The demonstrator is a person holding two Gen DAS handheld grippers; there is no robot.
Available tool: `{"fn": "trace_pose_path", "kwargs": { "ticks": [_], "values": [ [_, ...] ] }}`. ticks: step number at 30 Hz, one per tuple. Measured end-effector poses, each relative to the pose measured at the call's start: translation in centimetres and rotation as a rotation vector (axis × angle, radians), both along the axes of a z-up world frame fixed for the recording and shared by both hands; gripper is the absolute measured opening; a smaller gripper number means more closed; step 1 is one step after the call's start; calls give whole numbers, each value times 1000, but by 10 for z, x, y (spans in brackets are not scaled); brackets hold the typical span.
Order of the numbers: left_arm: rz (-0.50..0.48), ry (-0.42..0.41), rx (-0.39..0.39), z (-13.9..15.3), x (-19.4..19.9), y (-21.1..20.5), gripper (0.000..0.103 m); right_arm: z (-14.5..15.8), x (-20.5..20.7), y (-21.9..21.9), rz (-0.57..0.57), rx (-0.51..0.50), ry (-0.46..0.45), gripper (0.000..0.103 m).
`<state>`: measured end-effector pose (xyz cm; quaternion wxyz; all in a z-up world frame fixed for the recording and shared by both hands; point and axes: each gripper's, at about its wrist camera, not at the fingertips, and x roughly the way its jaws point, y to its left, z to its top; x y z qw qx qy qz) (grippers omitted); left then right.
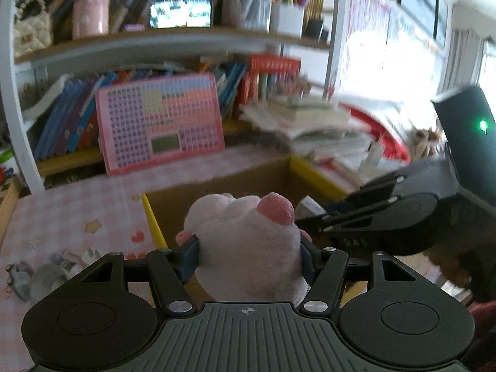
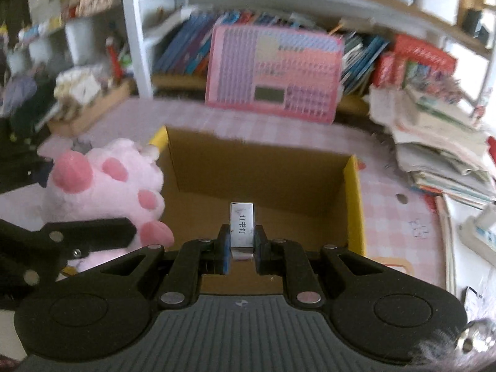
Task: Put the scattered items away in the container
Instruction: 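Carry the plush pig with the left tool while the right tool carries the white item over the yellow box, then open the left tool to drop the plush pig while the right tool drops the white item into the box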
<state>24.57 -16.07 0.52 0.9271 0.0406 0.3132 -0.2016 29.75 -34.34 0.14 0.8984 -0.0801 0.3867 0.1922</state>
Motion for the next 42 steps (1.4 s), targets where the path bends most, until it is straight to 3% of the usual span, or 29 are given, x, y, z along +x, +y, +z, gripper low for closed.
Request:
{"fn": "trace_pose_path", "kwargs": {
  "ticks": [7, 19, 26, 31, 37, 42],
  "values": [
    [0, 62, 88, -22, 17, -17, 64, -28, 29, -3, 65, -45, 86, 14],
    [32, 108, 105, -33, 28, -23, 66, -42, 45, -2, 108, -49, 151, 14],
    [38, 105, 109, -34, 27, -27, 73, -41, 46, -4, 102, -30, 145, 15],
    [66, 49, 92, -26, 21, -25, 74, -34, 42, -8, 89, -6, 108, 41],
    [125, 8, 57, -10, 10, -17, 76, -19, 33, -16, 53, 41, 41, 55],
    [193, -65, 30, 11, -11, -6, 87, -1, 16, -24, -2, 89, -46, 71]
  ]
}}
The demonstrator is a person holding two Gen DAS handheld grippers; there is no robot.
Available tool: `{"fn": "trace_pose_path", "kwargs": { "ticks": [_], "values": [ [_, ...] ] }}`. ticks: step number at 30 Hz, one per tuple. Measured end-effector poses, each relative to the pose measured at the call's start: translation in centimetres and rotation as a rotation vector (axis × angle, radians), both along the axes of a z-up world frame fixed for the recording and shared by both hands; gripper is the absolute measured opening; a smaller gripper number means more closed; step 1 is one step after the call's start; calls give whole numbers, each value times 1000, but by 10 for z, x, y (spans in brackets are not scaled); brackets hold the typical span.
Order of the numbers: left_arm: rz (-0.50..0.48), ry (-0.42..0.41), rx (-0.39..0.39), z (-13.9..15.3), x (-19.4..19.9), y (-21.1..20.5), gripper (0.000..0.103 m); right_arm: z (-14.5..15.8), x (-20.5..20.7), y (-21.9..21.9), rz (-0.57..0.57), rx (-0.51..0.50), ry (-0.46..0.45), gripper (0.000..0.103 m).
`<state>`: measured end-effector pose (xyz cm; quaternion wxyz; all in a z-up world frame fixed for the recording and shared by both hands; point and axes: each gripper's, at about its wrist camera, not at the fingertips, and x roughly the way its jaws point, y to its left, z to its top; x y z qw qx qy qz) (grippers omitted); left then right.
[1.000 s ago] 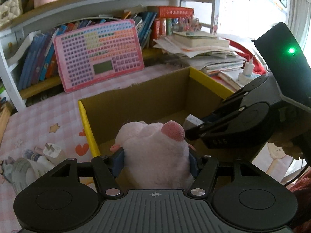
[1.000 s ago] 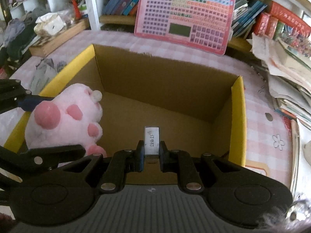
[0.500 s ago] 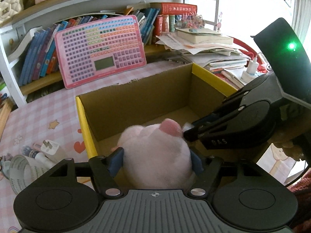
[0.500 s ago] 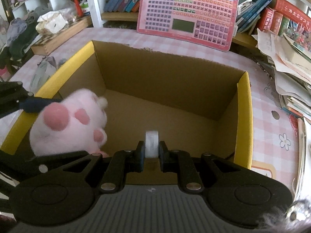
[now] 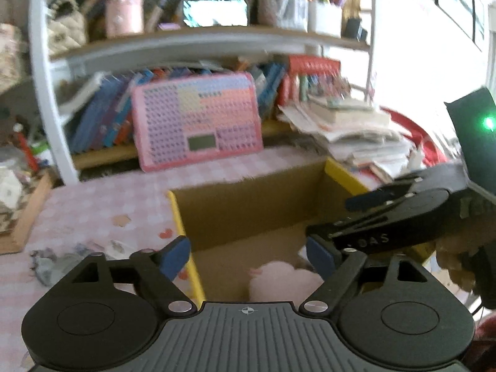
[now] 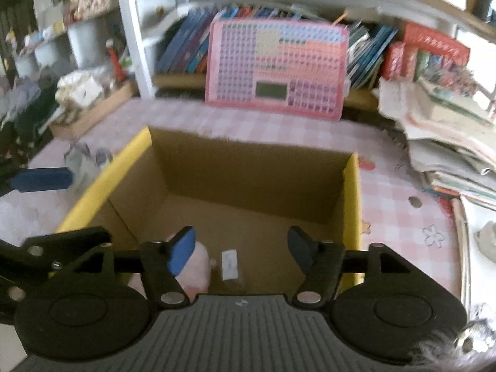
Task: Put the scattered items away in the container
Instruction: 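Open the left tool to drop the plush pig while the right tool drops the white item into the box, then withdraw both tools from the box toward the remaining items on the table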
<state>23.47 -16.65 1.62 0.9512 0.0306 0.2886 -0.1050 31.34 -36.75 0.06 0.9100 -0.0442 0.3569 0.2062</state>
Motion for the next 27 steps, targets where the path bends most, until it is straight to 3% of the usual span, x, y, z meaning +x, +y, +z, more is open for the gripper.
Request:
{"fn": "trace_pose_path", "kwargs": {
  "ticks": [5, 10, 27],
  "values": [
    [83, -40, -34, 12, -24, 21, 91, 12, -21, -11, -100, 12, -76, 78],
    [114, -42, -90, 13, -41, 45, 92, 13, -46, -21, -215, 9, -80, 82],
    [7, -37, -127, 9, -113, 118, 92, 15, -159, 52, -364, -21, -91, 82]
  ]
}}
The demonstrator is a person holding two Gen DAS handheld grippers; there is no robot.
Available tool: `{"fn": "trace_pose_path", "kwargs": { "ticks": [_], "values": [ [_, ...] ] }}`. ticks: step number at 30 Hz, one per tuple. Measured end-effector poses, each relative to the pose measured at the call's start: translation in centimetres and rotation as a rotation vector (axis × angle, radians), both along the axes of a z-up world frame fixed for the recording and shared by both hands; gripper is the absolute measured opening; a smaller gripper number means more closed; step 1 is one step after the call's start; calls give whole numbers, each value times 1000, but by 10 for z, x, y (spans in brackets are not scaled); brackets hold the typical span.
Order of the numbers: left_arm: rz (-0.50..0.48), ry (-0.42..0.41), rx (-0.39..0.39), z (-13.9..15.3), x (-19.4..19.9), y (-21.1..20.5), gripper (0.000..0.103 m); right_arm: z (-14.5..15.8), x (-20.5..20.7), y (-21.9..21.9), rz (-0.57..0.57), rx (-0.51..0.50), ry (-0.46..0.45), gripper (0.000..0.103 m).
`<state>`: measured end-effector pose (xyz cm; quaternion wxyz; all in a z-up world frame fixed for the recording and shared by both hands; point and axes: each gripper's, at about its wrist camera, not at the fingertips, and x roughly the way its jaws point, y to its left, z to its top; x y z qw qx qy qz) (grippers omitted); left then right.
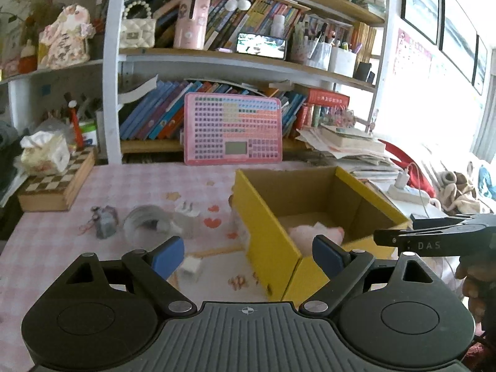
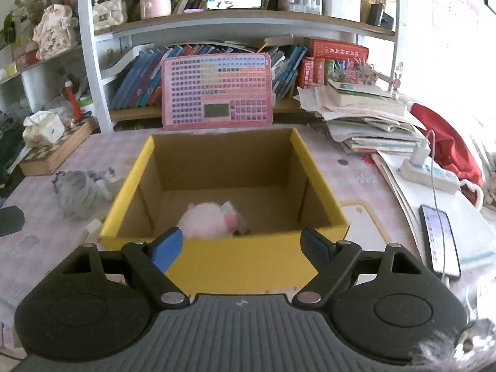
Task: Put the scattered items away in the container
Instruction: 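Withdraw both tools from the box toward the remaining items on the table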
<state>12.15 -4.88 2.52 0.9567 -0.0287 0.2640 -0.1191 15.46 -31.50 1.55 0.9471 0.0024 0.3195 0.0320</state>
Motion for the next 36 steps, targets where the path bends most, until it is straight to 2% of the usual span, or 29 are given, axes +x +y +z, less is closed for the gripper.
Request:
{"fn": "trace_pose_path", "kwargs": {
  "ticks": [13, 26, 36],
  "values": [
    [-16, 20, 7, -9, -35, 54, 92, -17, -54, 65, 5, -42, 43, 82],
    [-24, 53, 14, -17, -50, 86, 92, -24, -68, 113, 82, -50, 74, 82],
    [11, 57, 8, -18, -54, 111, 92, -26, -71, 151, 172, -71, 79, 80]
  ]
}}
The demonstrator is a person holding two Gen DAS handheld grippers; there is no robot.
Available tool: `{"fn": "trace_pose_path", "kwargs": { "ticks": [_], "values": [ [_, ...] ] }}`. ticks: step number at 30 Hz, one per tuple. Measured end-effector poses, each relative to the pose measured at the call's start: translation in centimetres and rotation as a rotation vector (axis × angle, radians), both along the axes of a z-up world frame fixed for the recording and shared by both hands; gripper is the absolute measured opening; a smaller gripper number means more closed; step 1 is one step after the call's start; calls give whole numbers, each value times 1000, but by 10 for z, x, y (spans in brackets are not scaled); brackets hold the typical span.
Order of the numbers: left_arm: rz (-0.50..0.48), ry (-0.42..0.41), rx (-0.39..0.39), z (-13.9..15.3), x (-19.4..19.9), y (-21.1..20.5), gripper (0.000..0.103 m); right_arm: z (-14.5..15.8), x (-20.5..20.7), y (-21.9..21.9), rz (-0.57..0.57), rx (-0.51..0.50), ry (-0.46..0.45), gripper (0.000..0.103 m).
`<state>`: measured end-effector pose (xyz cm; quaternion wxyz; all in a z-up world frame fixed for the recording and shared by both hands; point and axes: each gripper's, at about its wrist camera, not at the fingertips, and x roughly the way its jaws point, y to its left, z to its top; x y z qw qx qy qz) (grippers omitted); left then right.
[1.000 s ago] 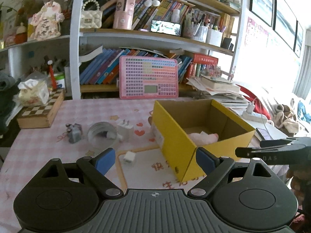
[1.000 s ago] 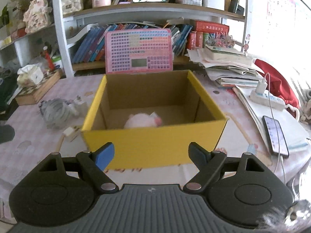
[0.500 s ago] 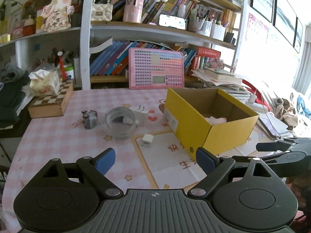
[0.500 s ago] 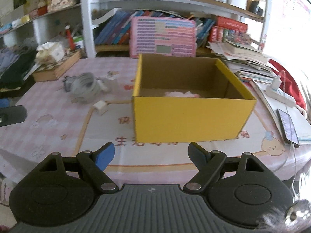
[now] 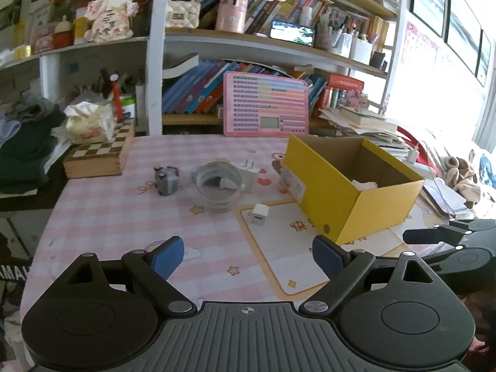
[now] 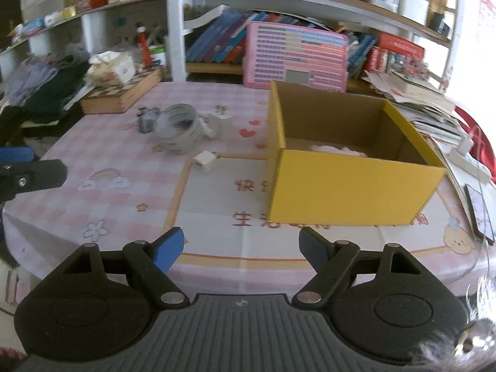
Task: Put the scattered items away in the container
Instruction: 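Withdraw both tools from the box toward the remaining items on the table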
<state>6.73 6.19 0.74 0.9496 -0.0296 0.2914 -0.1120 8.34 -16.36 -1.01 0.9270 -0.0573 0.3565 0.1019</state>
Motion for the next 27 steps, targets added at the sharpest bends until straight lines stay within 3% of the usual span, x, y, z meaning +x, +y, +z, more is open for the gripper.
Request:
{"fn": "trace_pose_path", "kwargs": {
  "ticks": [15, 27],
  "values": [
    [51, 4, -7, -3, 13, 16, 92, -1, 18, 41, 161, -49, -13, 71],
    [72, 21, 13, -8, 61, 21, 92, -12, 75, 62, 251, -67, 12, 70]
  ]
}}
